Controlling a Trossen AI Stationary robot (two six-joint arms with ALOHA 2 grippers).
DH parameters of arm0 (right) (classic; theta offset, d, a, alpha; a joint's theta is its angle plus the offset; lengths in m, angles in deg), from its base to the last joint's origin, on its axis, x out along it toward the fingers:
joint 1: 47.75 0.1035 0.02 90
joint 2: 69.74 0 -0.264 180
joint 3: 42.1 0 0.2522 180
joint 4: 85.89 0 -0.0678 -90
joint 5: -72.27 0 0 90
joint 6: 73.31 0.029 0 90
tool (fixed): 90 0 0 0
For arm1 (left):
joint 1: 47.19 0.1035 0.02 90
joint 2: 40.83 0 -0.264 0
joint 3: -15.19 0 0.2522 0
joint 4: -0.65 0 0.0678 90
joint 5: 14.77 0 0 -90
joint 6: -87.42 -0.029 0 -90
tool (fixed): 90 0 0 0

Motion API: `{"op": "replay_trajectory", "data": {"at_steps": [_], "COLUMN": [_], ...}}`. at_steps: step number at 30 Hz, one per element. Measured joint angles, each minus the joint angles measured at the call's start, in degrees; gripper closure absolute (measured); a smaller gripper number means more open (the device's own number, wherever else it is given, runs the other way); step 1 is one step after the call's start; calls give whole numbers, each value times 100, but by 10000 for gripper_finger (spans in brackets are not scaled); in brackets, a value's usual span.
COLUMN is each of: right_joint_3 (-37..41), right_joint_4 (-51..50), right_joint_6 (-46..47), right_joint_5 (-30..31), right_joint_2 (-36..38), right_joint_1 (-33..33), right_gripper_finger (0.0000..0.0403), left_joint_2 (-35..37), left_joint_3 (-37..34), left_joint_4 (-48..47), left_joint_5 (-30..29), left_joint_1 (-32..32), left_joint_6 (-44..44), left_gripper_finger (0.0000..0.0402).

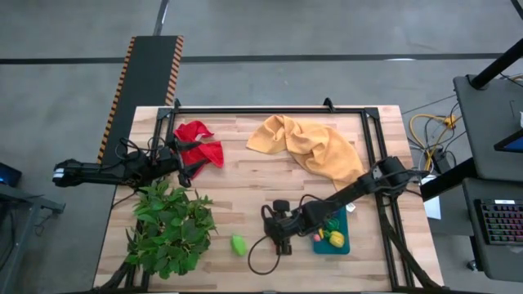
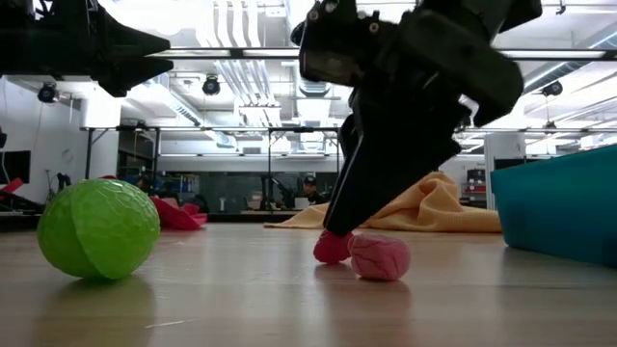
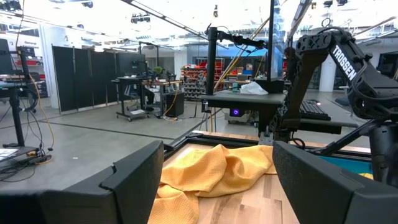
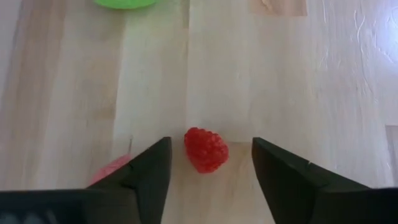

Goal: Pick and placing Produce into tupperware
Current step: Put the red raspberry into the blue bin

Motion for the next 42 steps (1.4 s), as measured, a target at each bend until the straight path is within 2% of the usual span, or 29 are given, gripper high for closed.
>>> {"op": "replay_trajectory", "data": {"at_steps": [5, 11, 19, 33, 37, 42], "right_joint_3": [0, -2, -15, 4, -4, -42], "right_joint_4": [58, 80, 131, -77, -515, -1547], "right_joint_6": [-1, -112, -106, -84, -4, 479], "right_joint_5": [-4, -118, -232, -265, 22, 465], "right_joint_2": [-141, -227, -314, -119, 126, 602], "right_joint_1": [-83, -92, -95, -88, -83, -61], "right_gripper_finger": [172, 178, 215, 324, 327, 318], "left_joint_2": [0, 2, 2, 0, 0, 0], "left_joint_3": [0, 0, 0, 0, 0, 0], "left_joint_4": [0, 0, 0, 0, -2, -7], "left_joint_5": [0, -1, 1, -1, 1, -1], "left_joint_1": [2, 2, 0, 2, 0, 2], "left_joint_6": [0, -2, -2, -2, -3, -4], "left_gripper_finger": [114, 114, 114, 114, 114, 114]}}
